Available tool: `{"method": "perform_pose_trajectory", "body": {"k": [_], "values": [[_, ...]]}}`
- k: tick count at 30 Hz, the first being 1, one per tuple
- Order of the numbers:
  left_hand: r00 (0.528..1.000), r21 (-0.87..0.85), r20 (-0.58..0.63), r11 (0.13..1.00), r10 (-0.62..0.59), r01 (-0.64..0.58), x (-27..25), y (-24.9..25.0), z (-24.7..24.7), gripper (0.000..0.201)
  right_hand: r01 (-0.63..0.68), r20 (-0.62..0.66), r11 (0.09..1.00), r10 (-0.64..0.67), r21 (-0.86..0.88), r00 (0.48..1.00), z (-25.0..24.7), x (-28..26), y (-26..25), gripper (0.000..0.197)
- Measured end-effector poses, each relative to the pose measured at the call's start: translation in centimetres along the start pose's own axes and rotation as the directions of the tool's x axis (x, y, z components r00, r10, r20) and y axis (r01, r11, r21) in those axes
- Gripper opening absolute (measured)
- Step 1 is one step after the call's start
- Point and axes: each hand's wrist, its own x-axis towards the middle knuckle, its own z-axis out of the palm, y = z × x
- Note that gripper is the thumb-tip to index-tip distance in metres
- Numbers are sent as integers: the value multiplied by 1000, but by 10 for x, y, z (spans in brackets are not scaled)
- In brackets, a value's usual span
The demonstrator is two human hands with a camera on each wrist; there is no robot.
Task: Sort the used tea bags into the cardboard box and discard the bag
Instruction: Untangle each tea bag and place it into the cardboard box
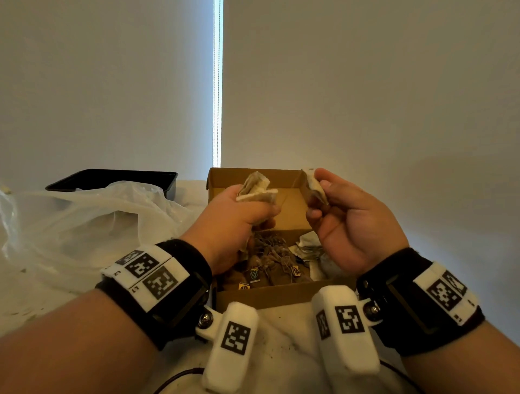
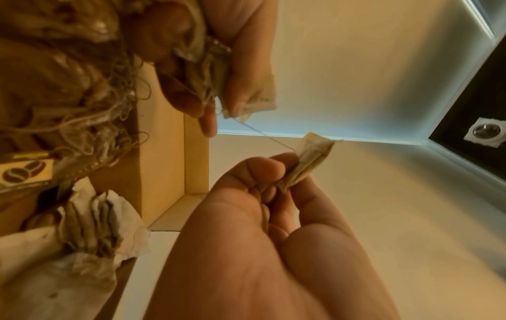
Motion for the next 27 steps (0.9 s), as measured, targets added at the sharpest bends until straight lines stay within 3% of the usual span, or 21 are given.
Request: {"method": "perform_pose_trajectory", "body": {"k": [4, 6, 9, 16, 20, 23, 27], "values": [[993, 206, 121, 978, -7, -18, -3, 2, 4, 26, 0, 42, 994, -5, 112, 999, 0, -1, -6, 22], [985, 223, 171, 975, -32, -7, -5, 6, 4, 23, 5, 44, 991, -11, 135, 999, -1, -1, -8, 21], [977, 175, 208, 984, -36, -1, -8, 13, 4, 11, 22, 12, 989, -24, 147, 1000, -2, 0, -8, 18], [992, -7, 106, 998, -63, 64, -3, 14, -2, 23, 74, -144, 992, -58, 107, 988, -11, 3, -13, 22], [993, 6, 101, 998, -66, 66, 0, 12, -5, 23, 121, -200, 988, -99, 100, 975, -17, 4, -17, 22], [983, 39, 153, 995, -101, 96, -1, 13, -6, 20, 151, -228, 986, -131, 74, 965, -20, 5, -17, 21], [968, -74, 194, 982, -159, 176, -4, 16, -2, 23, 143, -220, 988, -151, -50, 964, -17, 4, -13, 20]]}}
